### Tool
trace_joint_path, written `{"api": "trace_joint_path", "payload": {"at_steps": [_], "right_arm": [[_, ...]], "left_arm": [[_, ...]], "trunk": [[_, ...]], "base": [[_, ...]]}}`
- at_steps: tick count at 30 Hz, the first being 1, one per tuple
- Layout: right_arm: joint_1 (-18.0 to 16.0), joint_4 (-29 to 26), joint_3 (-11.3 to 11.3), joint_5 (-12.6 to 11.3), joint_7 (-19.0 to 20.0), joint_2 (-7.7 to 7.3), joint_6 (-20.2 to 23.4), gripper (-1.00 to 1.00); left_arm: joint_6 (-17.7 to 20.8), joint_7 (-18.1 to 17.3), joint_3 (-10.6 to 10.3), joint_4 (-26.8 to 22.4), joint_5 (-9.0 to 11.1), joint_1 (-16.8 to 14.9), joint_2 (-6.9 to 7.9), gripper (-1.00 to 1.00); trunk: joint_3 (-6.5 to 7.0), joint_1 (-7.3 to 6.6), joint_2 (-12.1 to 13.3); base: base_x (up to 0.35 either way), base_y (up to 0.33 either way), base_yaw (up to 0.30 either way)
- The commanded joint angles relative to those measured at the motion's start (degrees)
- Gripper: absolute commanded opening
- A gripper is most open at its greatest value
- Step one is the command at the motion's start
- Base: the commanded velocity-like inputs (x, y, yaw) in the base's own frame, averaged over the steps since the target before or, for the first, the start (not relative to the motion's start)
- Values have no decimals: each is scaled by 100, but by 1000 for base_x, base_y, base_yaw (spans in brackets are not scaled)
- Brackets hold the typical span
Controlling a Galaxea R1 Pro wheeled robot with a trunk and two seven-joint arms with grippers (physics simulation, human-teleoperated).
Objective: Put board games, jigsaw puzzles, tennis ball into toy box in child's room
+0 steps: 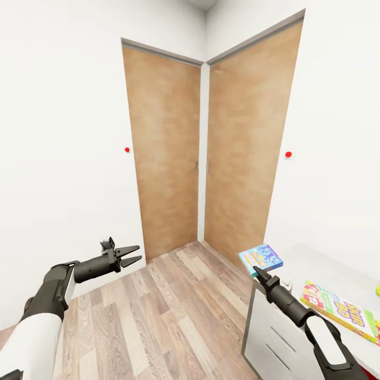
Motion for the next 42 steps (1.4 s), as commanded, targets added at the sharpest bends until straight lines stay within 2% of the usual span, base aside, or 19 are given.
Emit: {"api": "trace_joint_path", "payload": {"at_steps": [1, 42], "right_arm": [[-4, 3, -10, -34, 3, 2, 45, -100], [-2, -4, -10, -9, -5, 11, 37, -100]], "left_arm": [[60, -49, 16, -5, -60, -2, -2, 100], [67, -49, 16, -5, -60, -2, 0, 100]], "trunk": [[-2, 2, -4], [-2, 2, -4]], "base": [[8, 20, -267], [0, 1, -267]]}}
